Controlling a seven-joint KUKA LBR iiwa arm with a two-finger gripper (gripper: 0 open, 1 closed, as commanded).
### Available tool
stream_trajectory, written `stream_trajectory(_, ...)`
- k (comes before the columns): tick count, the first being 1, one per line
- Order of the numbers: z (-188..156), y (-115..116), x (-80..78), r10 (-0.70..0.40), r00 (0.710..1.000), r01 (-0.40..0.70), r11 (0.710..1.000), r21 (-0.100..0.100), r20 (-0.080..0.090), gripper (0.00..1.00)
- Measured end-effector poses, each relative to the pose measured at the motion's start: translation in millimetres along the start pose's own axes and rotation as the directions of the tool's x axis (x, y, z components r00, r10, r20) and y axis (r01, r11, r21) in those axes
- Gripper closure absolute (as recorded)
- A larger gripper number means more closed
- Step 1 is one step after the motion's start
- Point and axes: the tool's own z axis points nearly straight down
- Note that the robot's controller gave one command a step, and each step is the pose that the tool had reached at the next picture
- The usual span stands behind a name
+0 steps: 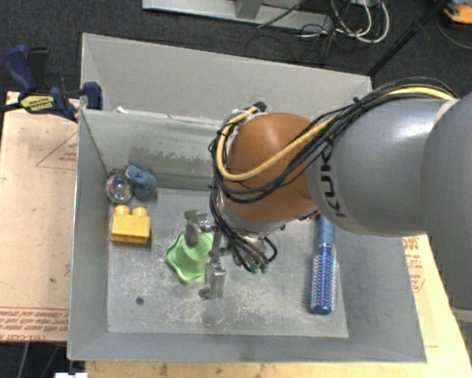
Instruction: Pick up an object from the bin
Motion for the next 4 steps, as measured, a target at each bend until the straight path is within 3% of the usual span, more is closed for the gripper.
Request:
stream_trajectory(1, 26, -4, -15.9, 0.004, 1.000, -0.004, 1.000, -0.004, 0.025, 0.00)
stream_trajectory(2, 43, -3, -20.8, -0.323, 0.946, 0.322, 0.947, 0.009, 0.039, 0.00)
stream_trajectory(3, 30, 57, -5.2, -0.515, 0.857, 0.515, 0.857, 0.001, 0.014, 0.00)
stream_trajectory(4, 30, 55, -5.2, -0.513, 0.859, 0.513, 0.859, -0.001, 0.011, 1.00)
